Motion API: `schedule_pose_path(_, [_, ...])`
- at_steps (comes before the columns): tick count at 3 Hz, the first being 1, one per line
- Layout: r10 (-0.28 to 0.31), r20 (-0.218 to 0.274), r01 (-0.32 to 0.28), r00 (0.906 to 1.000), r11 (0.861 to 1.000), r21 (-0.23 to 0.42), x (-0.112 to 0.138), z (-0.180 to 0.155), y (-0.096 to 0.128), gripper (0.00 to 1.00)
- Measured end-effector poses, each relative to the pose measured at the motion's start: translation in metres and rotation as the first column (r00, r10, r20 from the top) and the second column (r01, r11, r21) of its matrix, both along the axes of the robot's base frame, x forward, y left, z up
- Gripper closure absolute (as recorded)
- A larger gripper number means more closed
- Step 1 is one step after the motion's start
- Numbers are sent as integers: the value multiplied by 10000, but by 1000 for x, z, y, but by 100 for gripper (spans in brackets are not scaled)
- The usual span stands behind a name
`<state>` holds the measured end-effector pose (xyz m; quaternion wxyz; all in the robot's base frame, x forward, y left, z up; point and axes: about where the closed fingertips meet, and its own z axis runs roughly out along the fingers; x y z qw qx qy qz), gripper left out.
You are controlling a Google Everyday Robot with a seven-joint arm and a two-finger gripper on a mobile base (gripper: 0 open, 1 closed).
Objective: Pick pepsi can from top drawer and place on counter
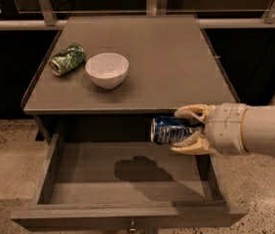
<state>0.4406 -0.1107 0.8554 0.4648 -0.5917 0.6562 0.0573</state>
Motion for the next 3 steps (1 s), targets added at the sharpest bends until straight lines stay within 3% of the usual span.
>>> schedule_pose_path(1, [83,557,-72,9984,9998,-192,19,41,-11,100])
schedule_pose_path(2, [75,727,-60,9973,9998,-200,22,51,-11,100])
schedule_pose_path(3, [822,909,-813,9925,9966,-141,20,53,-5,100])
